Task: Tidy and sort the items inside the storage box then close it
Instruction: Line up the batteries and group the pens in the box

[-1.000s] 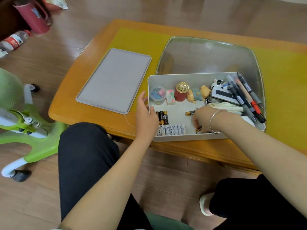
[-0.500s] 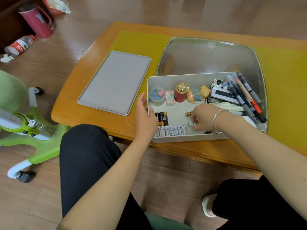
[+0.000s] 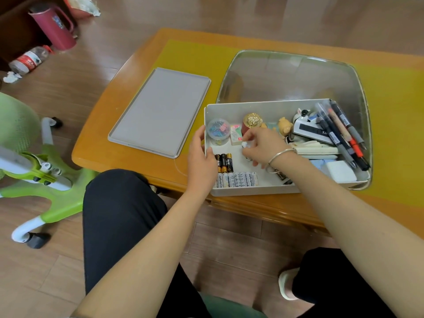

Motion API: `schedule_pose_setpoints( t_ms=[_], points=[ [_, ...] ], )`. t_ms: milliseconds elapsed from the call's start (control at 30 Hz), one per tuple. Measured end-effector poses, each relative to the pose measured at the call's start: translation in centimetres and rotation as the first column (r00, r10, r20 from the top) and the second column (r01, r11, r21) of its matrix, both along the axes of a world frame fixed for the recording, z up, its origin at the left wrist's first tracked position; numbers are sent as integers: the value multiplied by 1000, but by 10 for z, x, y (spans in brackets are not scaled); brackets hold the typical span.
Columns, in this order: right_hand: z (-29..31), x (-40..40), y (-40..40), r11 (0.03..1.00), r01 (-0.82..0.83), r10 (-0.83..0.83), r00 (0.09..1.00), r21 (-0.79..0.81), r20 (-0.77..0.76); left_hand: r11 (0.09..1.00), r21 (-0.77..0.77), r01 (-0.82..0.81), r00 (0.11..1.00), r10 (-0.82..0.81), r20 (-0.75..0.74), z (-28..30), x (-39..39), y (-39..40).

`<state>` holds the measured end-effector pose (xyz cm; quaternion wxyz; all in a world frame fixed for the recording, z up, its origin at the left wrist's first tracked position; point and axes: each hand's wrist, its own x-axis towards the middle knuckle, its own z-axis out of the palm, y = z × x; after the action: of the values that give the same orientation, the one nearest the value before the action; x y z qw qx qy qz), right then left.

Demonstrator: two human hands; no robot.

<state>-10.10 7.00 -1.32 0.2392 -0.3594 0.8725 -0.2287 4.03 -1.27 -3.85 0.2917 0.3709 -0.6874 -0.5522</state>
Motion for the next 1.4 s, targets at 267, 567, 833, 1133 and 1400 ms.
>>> schedule_pose_setpoints(
  t_ms=[267,567,833,1133,1400],
  points=[
    [-17,3,-14,994,88,-96,988,64,119,999,-41,14,1000,-13,23,-4,-1,-2],
    [-1,-18,13,989,20,-32,996,149,78,1000,-4,17,1000,-17,0,-7,-2,-4],
    [4,-12,23,944,-104,85,994,313,75,1000,20,16,1000,-16,-7,-6,-2,-3],
    [5,-7,36,949,-122,86,987,292,134,1000,23,12,1000,-12,-2,-6,-2,-3],
    [10,-8,34,866,-195,114,974,461,198,999,41,11,1000,-10,-23,-6,-1,-3]
  ],
)
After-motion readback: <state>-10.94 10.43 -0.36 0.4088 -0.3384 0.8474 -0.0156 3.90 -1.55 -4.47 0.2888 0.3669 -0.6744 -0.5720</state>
